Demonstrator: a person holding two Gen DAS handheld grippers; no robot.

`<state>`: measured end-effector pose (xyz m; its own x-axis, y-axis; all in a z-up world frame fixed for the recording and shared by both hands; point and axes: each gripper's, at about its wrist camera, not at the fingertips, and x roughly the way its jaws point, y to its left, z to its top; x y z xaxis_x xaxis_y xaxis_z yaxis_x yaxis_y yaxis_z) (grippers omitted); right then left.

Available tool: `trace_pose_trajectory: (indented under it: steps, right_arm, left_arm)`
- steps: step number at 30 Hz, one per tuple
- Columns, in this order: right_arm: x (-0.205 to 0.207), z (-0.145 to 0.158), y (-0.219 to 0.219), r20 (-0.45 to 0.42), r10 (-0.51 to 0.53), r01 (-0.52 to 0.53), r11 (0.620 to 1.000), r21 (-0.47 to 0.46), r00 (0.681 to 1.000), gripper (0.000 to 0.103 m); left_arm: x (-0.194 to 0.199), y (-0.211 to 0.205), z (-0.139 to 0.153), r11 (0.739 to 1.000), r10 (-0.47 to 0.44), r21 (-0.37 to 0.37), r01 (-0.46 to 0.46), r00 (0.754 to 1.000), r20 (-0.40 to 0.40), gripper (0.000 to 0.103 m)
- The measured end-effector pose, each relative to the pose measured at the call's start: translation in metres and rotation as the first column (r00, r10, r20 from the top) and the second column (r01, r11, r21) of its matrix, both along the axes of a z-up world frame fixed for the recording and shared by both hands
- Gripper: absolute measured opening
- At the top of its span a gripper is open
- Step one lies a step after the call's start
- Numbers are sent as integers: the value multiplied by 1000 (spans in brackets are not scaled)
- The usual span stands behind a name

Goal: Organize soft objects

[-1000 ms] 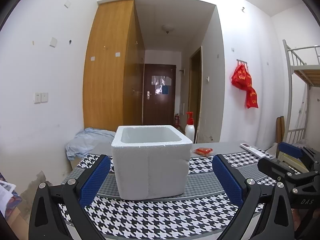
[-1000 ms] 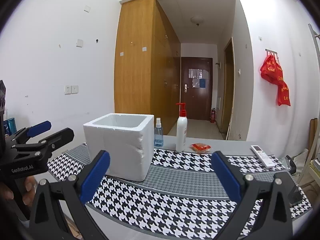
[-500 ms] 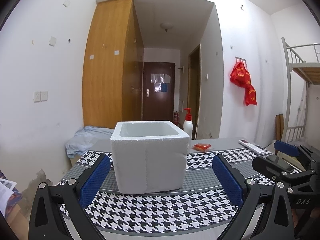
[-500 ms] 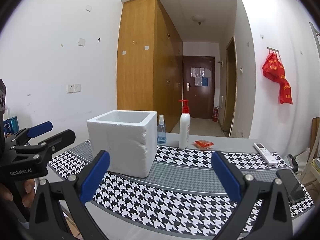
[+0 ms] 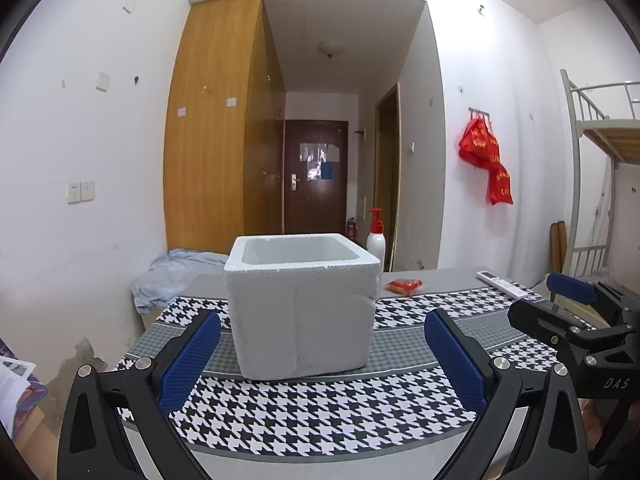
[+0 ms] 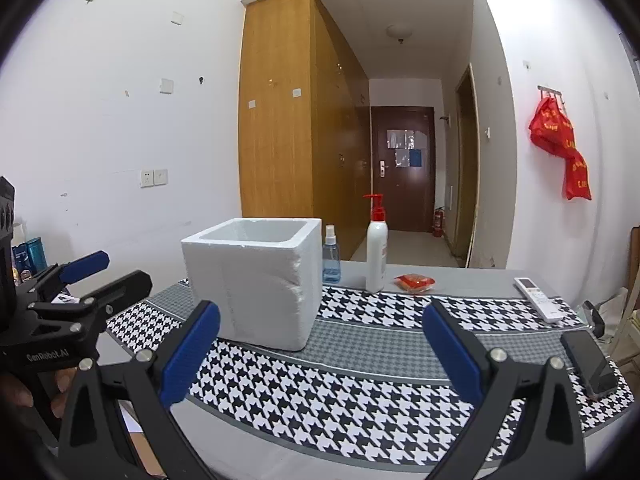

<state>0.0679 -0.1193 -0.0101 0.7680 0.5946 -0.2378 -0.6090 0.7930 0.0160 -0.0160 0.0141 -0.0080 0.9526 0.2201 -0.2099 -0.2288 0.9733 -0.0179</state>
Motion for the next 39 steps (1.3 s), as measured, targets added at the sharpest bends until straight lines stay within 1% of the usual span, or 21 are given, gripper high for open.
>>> trace_pose_trajectory:
  steps: [12,39]
  right_arm:
    - [1,-3,5,7,1,0,1000,-28,1000,102]
    - [3,-3,3,1,-1,1,1000,-22,1000,102]
  left_arm:
    - [4,-4,-5,1000,-13,10,13,1000,-18,102]
    - [6,-4,-3,1000,-14,9,15,1000,-27,102]
